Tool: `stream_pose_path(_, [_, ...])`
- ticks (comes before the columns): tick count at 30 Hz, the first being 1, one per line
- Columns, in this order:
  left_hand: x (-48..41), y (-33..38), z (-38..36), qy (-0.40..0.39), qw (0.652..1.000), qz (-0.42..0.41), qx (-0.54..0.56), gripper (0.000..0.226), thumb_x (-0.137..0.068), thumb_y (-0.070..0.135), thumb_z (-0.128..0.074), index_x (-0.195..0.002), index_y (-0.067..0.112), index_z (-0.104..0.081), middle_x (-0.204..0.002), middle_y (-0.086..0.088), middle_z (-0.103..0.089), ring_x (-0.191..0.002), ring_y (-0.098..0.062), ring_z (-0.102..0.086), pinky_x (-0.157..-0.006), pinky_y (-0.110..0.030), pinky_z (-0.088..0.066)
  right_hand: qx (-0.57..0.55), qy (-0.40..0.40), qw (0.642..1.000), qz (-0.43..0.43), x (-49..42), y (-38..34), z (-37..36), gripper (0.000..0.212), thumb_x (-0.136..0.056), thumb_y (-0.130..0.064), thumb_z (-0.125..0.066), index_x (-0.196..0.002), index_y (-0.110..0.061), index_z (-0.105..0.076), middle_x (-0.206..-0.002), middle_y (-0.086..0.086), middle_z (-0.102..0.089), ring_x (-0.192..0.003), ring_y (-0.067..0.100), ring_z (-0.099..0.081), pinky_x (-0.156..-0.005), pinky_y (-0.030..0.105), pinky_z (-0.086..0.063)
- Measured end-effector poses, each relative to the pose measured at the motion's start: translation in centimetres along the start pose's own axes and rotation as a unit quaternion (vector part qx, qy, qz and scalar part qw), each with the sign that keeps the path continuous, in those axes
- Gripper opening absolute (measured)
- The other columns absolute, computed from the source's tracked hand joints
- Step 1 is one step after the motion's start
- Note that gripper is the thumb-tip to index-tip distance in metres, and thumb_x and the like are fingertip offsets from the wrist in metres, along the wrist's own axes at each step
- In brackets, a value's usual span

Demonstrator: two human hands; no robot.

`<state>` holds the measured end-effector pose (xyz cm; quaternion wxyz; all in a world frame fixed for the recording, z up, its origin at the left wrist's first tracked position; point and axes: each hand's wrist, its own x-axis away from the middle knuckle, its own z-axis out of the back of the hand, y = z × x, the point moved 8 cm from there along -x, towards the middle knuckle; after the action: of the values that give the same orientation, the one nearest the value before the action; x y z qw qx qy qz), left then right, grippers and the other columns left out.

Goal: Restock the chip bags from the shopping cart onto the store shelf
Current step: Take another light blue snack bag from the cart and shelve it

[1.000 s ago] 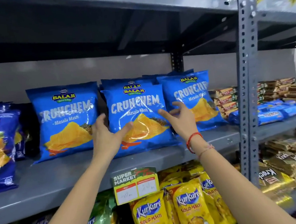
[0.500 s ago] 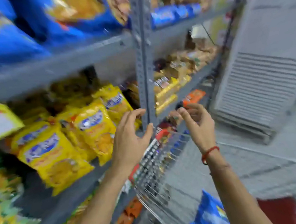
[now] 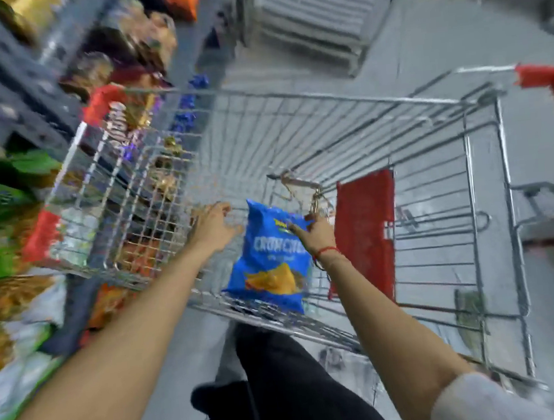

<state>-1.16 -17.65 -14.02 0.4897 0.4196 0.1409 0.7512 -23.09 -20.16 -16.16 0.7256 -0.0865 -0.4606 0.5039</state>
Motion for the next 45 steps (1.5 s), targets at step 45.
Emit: stream_pose_path(45, [-1.7, -1.1, 3.6, -0.083, 0.951, 0.085, 0.286, 0.057, -0.055, 0.020, -0.087, -0.108, 0.017, -0.065, -0.110, -0.006, -0.070, -0.090, -0.016, -0.069, -0.086, -0.033, -0.054, -0.331, 0.030, 0.943, 0.012, 0.6, -8.4, -1.4, 0.067, -0.054, -0.058, -0.081, -0.107, -0.018, -0.069, -0.109, 0.004, -0.074, -0.104, 0.022, -0.068, -0.097, 0.045, -0.052])
